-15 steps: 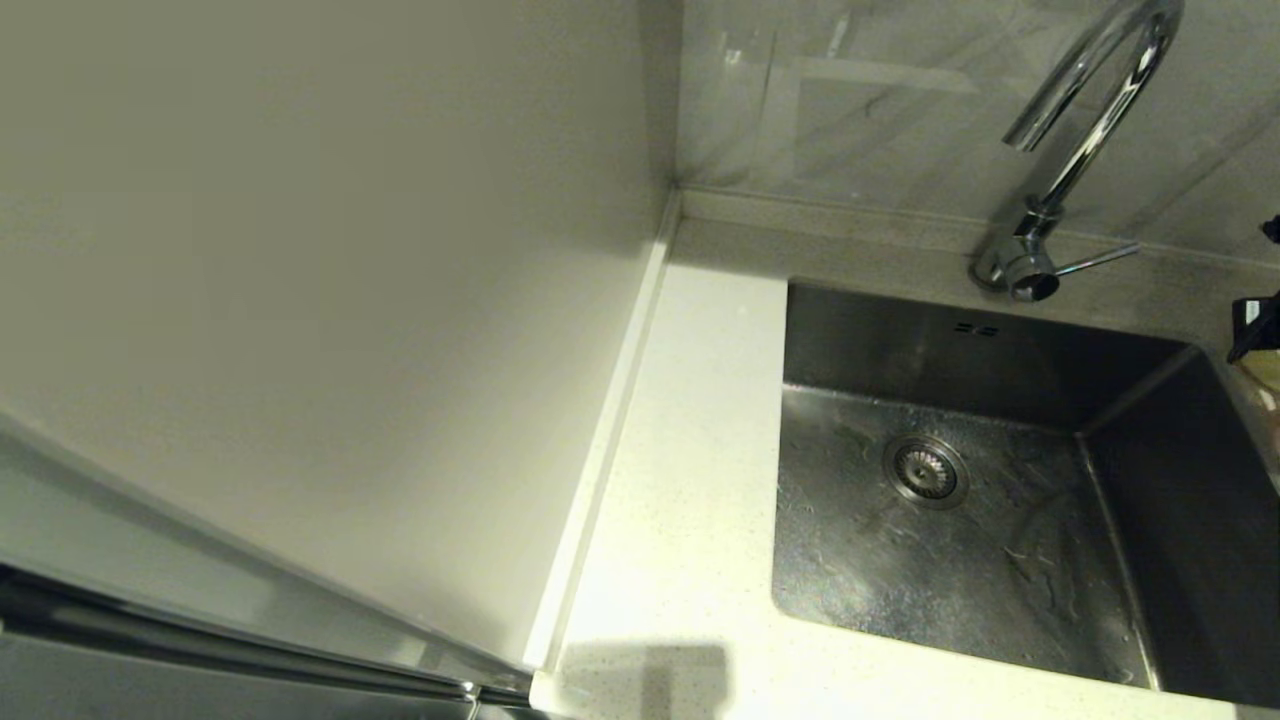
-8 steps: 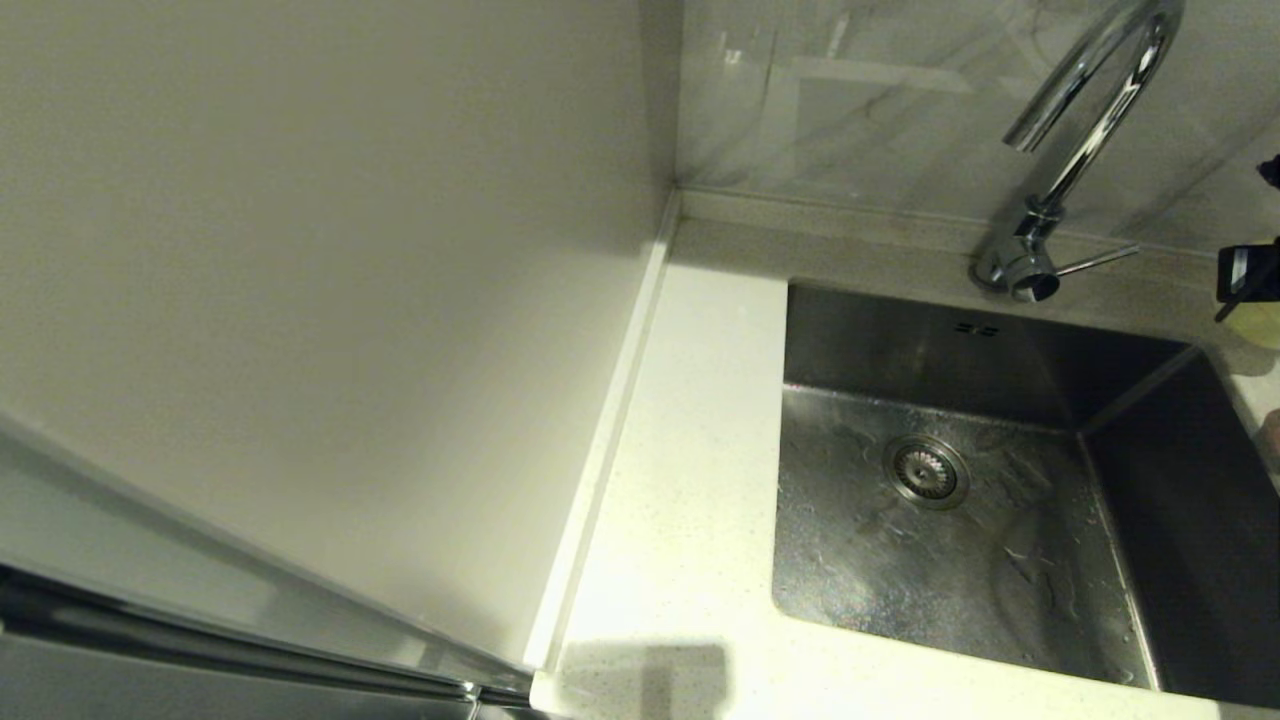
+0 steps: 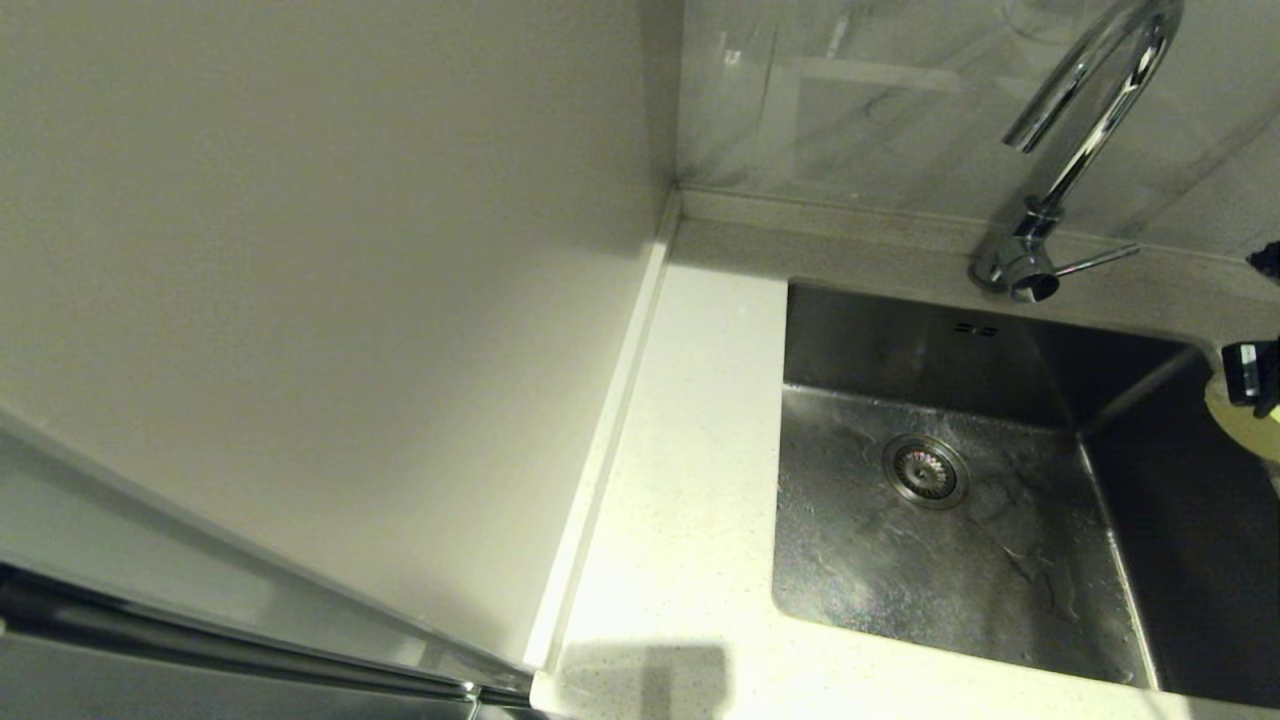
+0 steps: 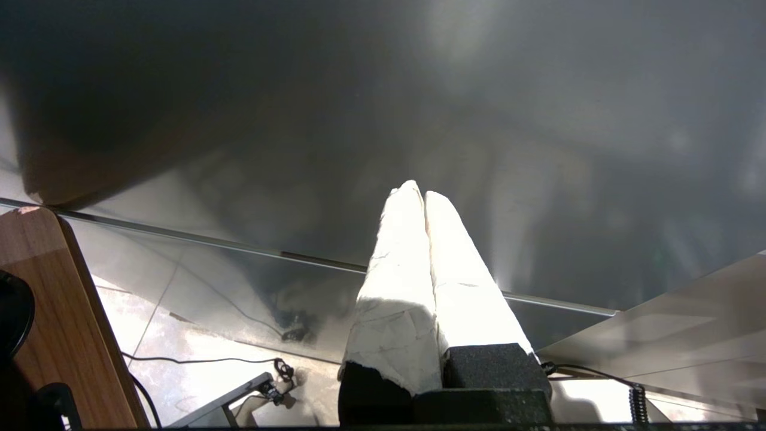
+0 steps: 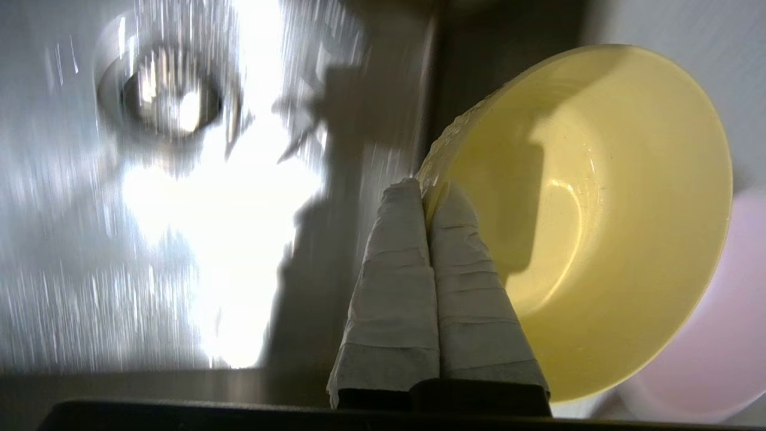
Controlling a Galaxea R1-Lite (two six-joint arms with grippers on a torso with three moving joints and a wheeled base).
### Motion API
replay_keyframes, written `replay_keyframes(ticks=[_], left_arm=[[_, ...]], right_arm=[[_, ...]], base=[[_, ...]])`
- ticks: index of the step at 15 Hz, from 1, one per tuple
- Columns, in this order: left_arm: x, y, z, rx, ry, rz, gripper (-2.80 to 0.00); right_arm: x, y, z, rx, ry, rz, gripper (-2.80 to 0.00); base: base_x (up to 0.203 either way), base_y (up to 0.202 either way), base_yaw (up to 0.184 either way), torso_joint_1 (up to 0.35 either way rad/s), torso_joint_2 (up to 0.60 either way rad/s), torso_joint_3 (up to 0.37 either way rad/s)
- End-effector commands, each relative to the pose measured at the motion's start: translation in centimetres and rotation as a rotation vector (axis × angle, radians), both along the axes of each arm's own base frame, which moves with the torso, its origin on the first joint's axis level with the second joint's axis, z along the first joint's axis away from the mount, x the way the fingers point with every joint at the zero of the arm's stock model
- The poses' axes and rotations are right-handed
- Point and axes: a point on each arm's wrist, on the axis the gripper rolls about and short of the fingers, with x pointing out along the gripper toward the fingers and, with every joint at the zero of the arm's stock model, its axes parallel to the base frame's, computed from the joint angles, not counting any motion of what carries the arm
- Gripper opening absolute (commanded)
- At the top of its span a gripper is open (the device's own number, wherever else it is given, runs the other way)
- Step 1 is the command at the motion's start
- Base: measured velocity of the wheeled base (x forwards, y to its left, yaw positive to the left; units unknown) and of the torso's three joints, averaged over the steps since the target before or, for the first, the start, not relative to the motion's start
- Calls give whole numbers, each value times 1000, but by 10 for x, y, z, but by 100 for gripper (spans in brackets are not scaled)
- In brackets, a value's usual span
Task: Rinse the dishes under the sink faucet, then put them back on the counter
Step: Put a bowl into the sink
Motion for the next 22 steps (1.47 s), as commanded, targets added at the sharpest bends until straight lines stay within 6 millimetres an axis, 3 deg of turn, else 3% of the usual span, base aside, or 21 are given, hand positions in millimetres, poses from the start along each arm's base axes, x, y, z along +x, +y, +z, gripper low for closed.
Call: replay_keyframes(ticks=[1, 7, 14, 22], left_arm=[[0, 0, -1, 0, 2, 0, -280], [0, 0, -1, 0, 2, 0, -280], [0, 0, -1, 0, 2, 0, -280], [0, 0, -1, 0, 2, 0, -280]], right_arm=[[-33, 21, -14, -13, 83, 58, -280], [-50, 73, -35, -24, 172, 264, -280], [-49, 124, -59, -62, 252, 501, -280], [-21, 136, -100, -360, 145, 759, -280]], base=[[0, 0, 0, 0, 0, 0], [0, 0, 0, 0, 0, 0], [0, 0, 0, 0, 0, 0], [0, 0, 0, 0, 0, 0]])
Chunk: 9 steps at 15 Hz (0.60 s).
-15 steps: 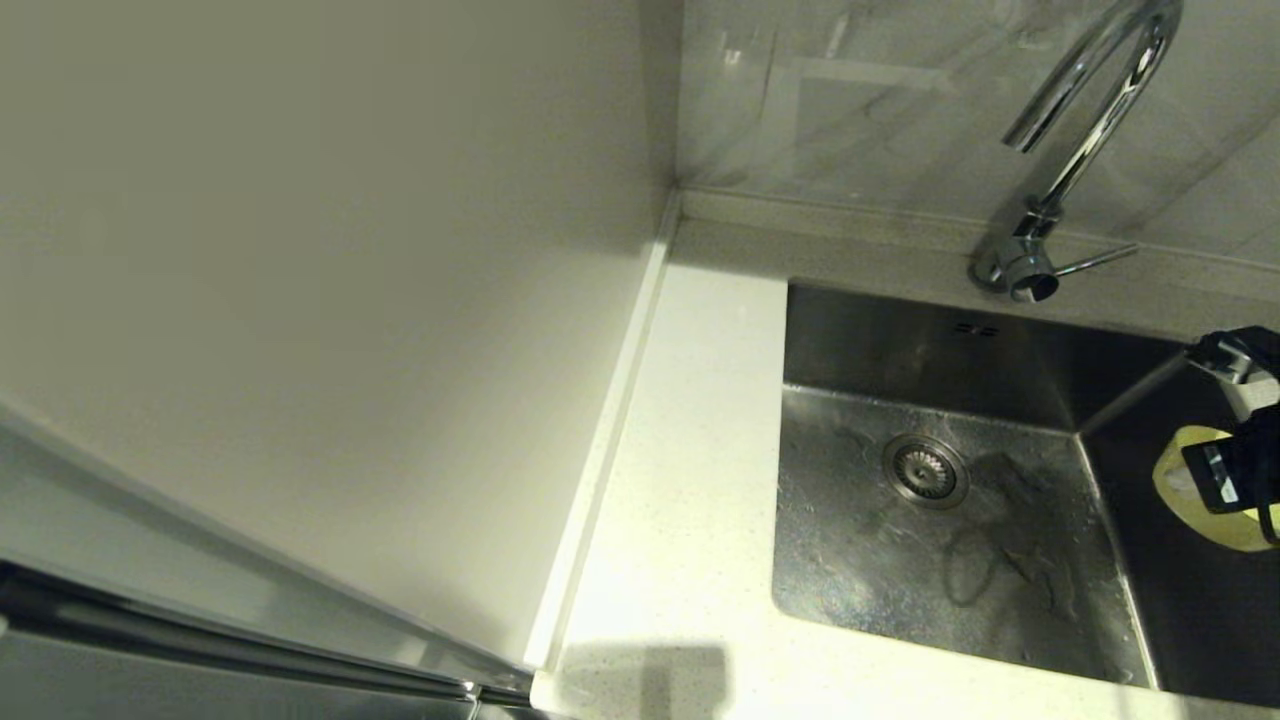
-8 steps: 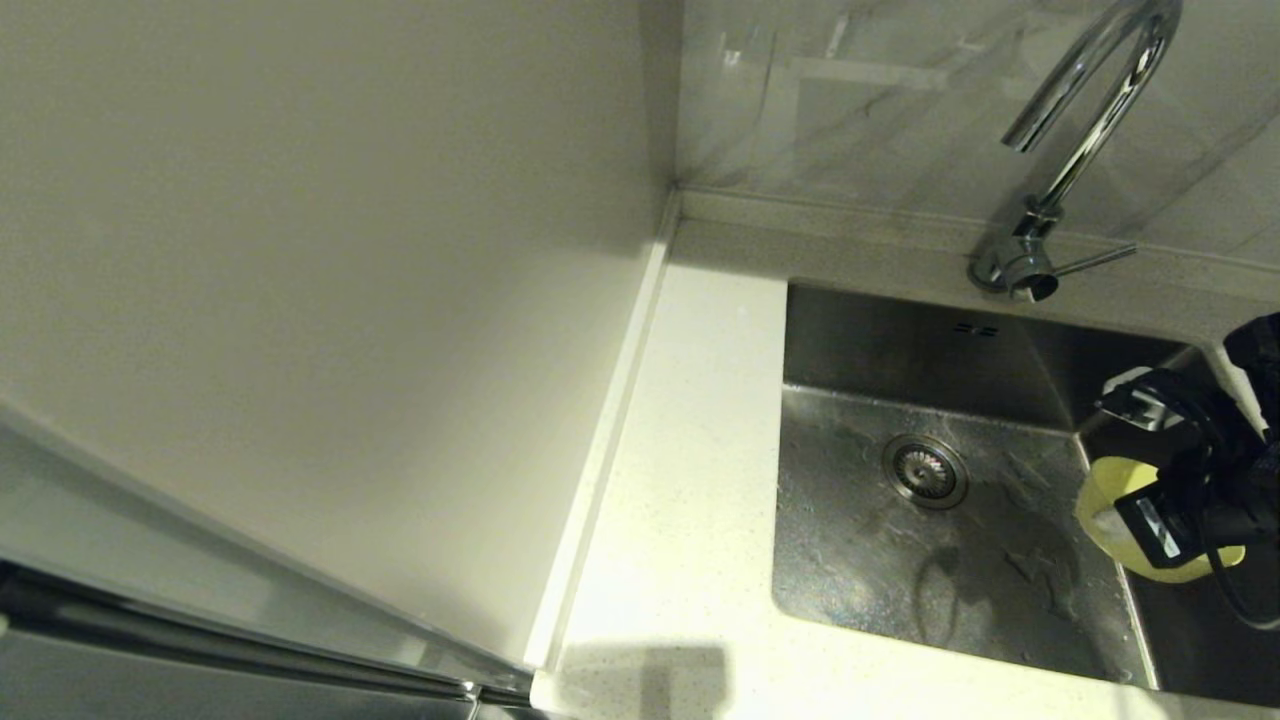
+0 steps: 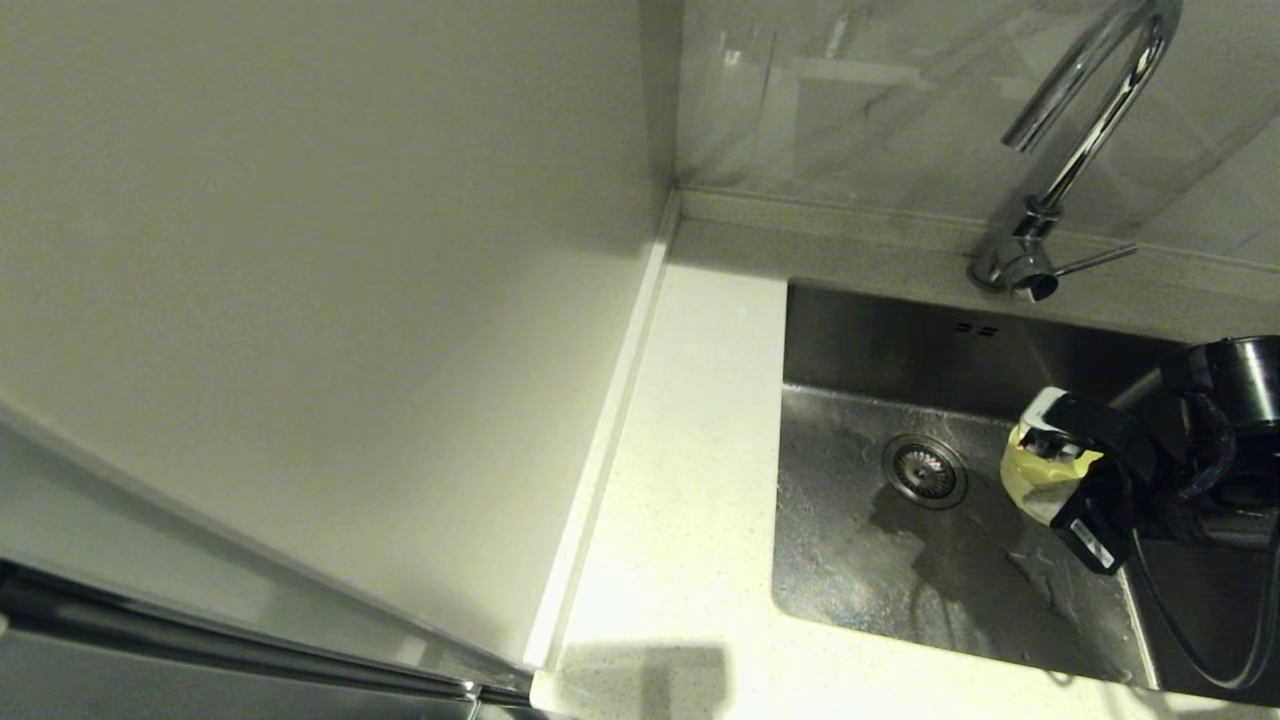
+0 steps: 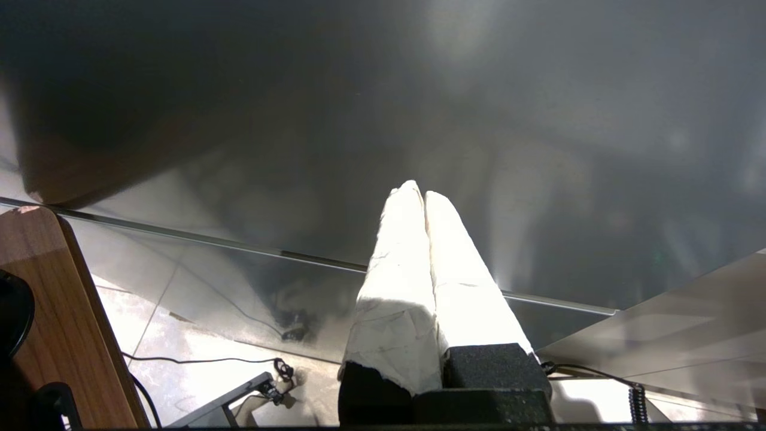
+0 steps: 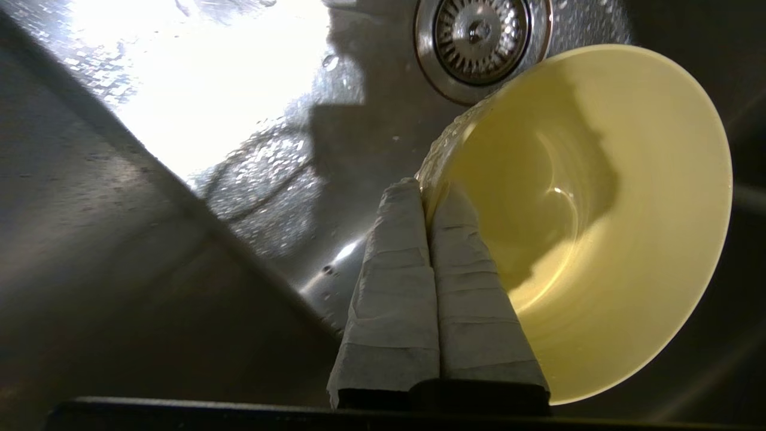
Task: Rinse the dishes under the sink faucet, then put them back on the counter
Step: Put a bowl into the sink
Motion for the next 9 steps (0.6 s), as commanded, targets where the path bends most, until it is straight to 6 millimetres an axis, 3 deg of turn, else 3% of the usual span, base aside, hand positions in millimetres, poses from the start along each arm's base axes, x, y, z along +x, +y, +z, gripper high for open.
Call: replay_keyframes(ticks=[1, 9], left_arm=[[0, 0, -1, 0, 2, 0, -280], [0, 0, -1, 0, 2, 0, -280]], right_arm=[[11, 0, -20, -2, 24, 35, -280], [43, 1, -90, 41, 23, 73, -280]], base=[[0, 0, 0, 0, 0, 0], [0, 0, 0, 0, 0, 0]])
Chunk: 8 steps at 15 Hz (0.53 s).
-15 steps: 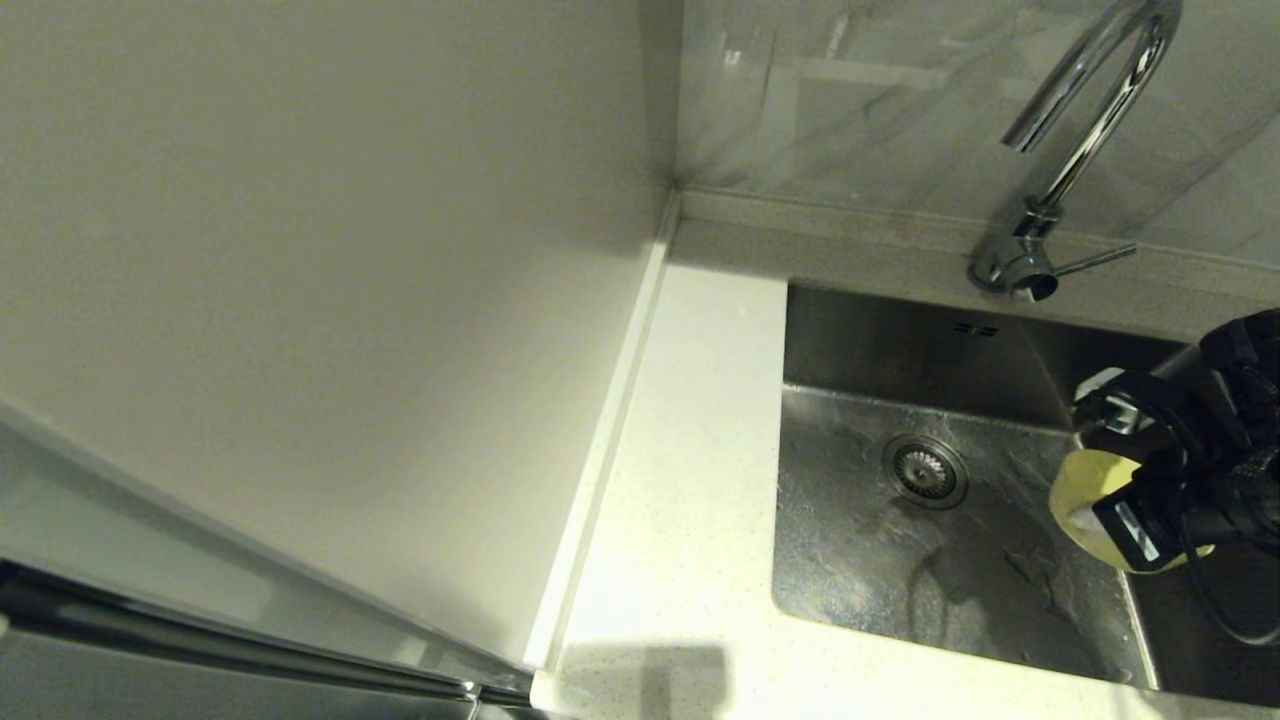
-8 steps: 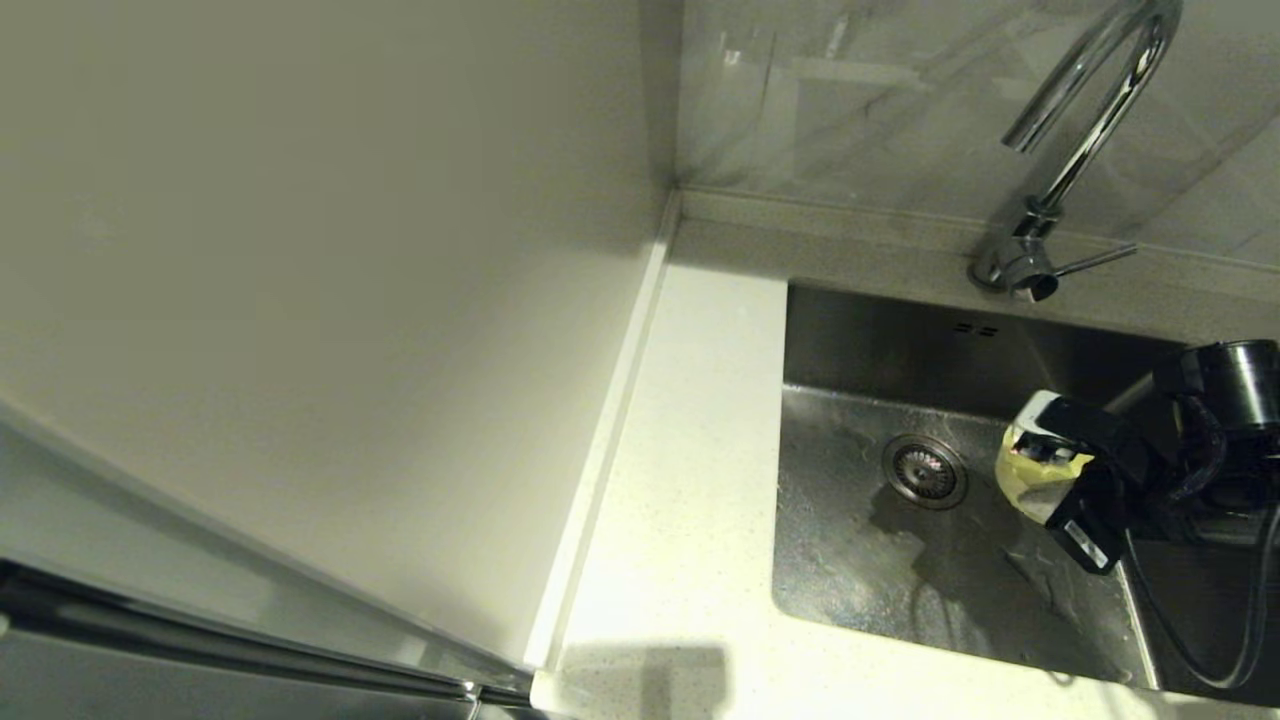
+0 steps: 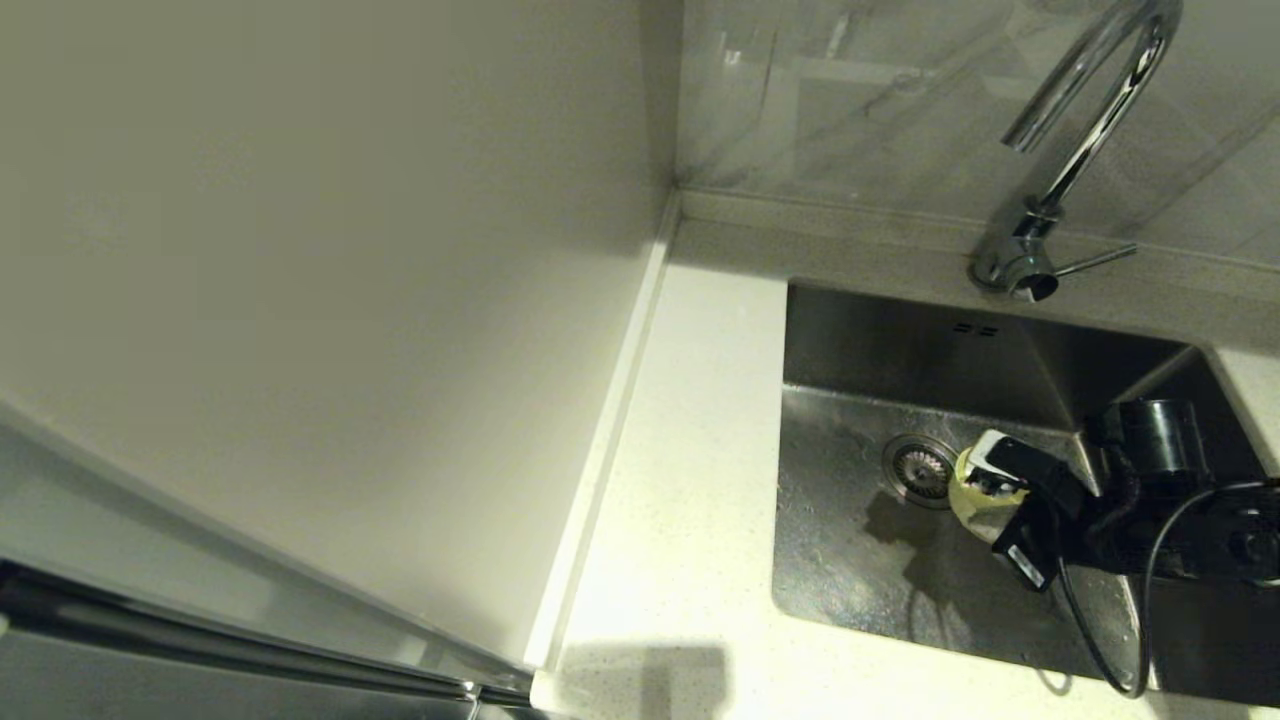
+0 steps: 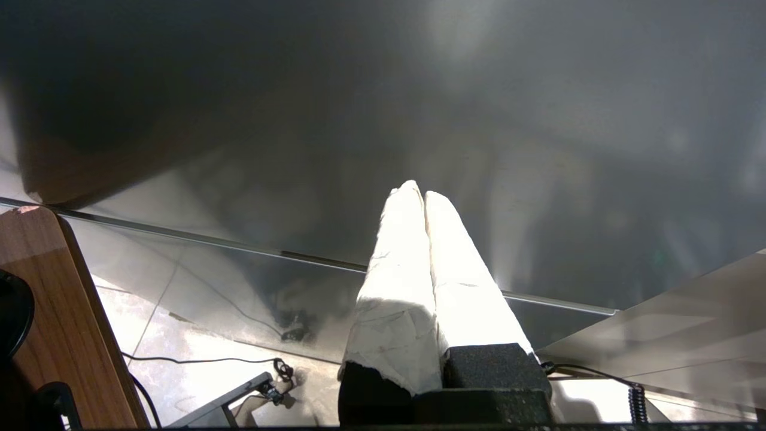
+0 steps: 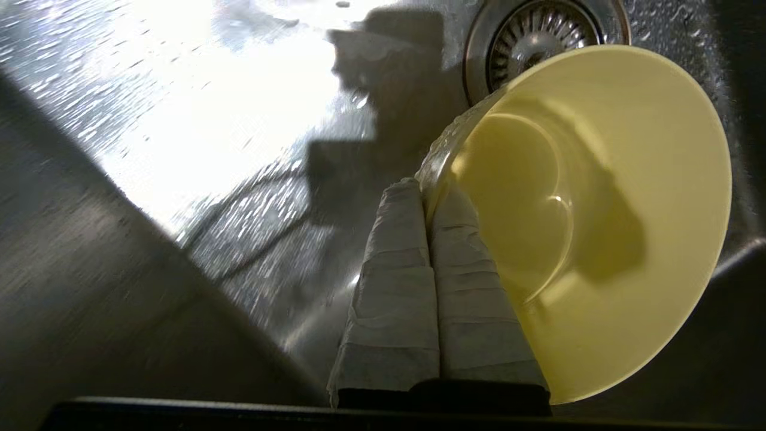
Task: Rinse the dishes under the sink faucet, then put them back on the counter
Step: Put a bowl into the sink
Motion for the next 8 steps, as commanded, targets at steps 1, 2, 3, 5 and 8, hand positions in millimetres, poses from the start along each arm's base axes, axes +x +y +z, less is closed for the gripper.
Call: replay_keyframes(ticks=[1, 2, 3, 5, 8], left_arm=[[0, 0, -1, 0, 3, 0, -280], [0, 0, -1, 0, 3, 0, -280], [0, 0, -1, 0, 3, 0, -280], [0, 0, -1, 0, 3, 0, -280], [0, 0, -1, 0, 3, 0, -280]], right_arm=[[15, 0, -32, 0, 18, 4, -280], [23, 0, -41, 0, -11, 3, -280], [33, -1, -47, -1, -58, 3, -280], [52, -2, -45, -12, -130, -6, -280], [81, -13, -28, -90, -245, -128, -280]], base=[[0, 0, 0, 0, 0, 0], [0, 0, 0, 0, 0, 0], [0, 0, 0, 0, 0, 0], [0, 0, 0, 0, 0, 0], [0, 0, 0, 0, 0, 0]])
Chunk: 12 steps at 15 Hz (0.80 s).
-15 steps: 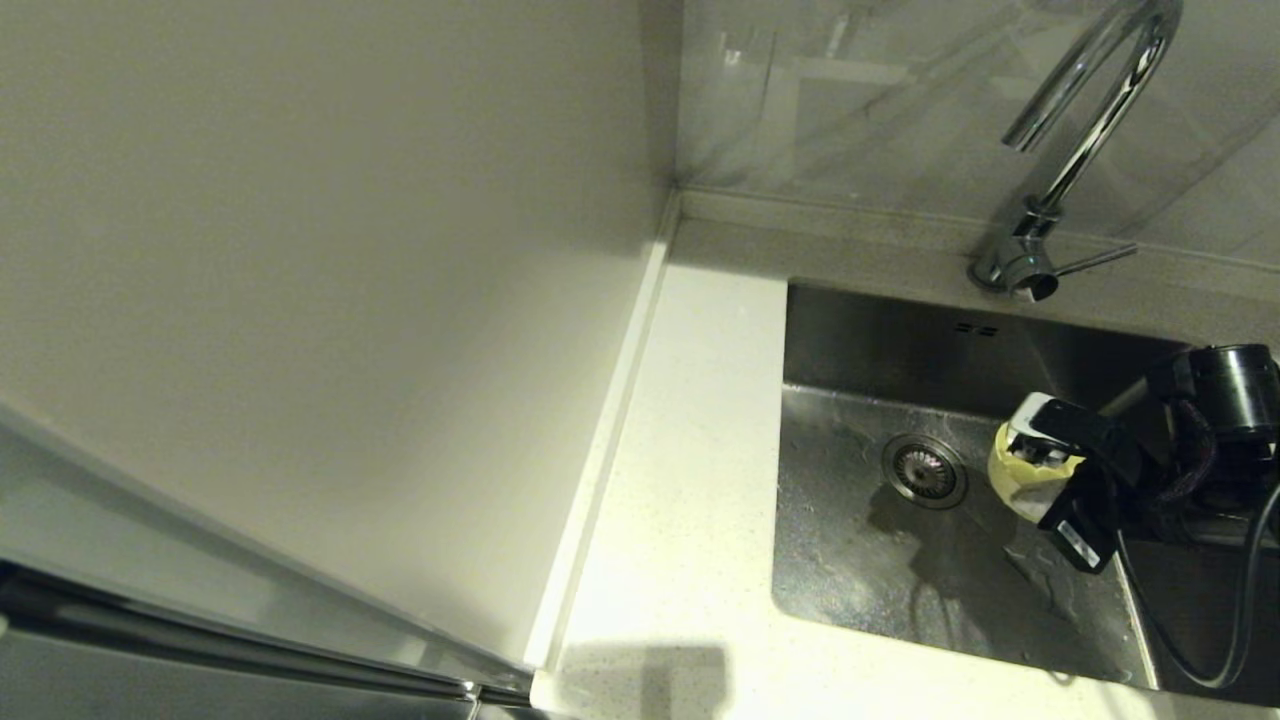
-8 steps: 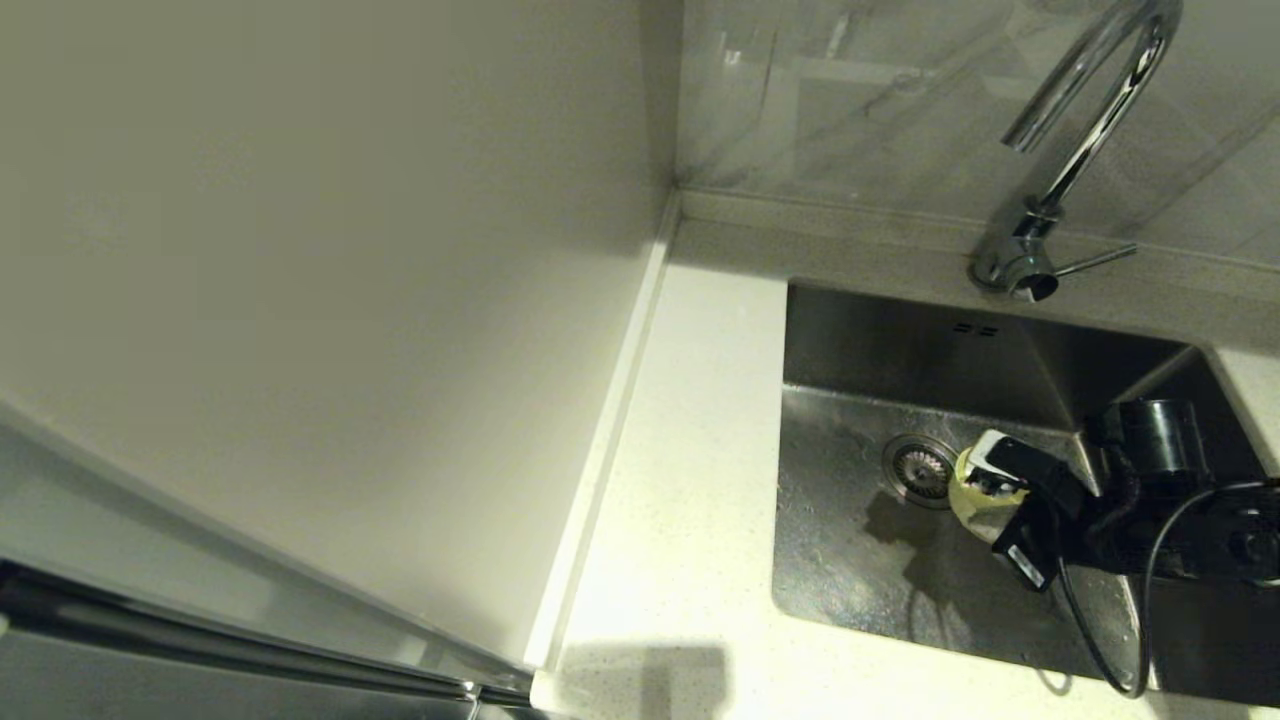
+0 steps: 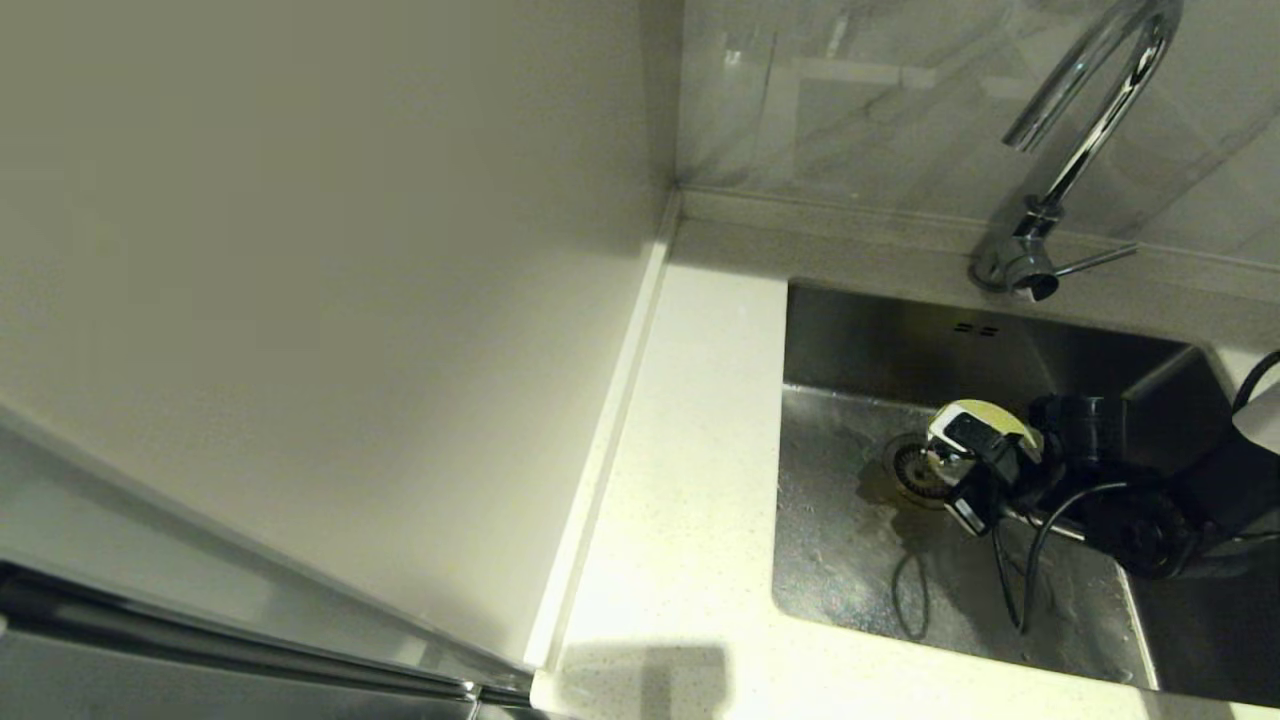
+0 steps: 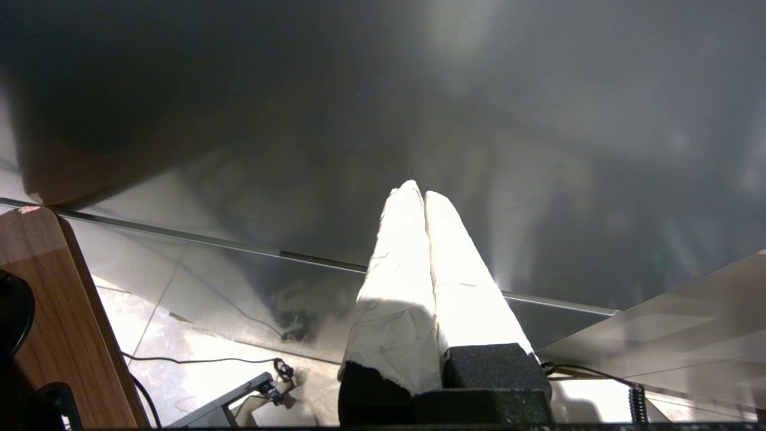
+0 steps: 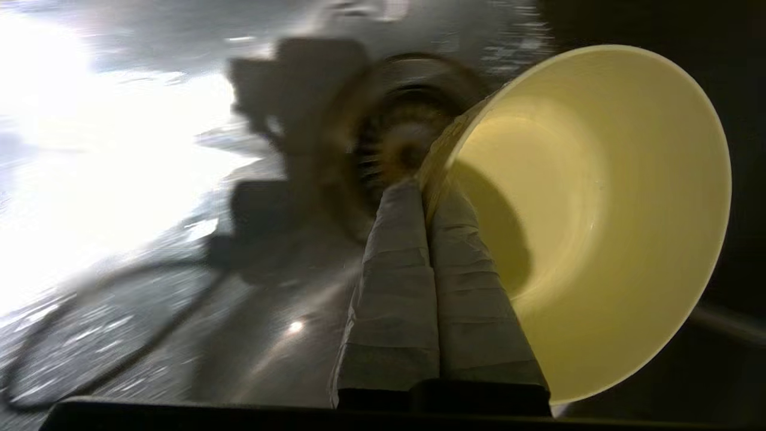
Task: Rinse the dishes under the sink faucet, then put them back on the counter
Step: Put a bowl into the sink
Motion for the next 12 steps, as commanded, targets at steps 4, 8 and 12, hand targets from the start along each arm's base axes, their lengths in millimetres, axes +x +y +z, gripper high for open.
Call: replay_keyframes(ticks=[4, 8, 12], left_arm=[[0, 0, -1, 0, 3, 0, -280], [0, 0, -1, 0, 3, 0, -280], [0, 0, -1, 0, 3, 0, -280]], right_arm=[[16, -35, -5, -48, 3, -133, -280], [14, -61, -8, -100, 41, -192, -280], [21, -72, -15, -111, 81, -240, -280]], base=[[0, 0, 0, 0, 0, 0], [0, 0, 0, 0, 0, 0], [0, 0, 0, 0, 0, 0]])
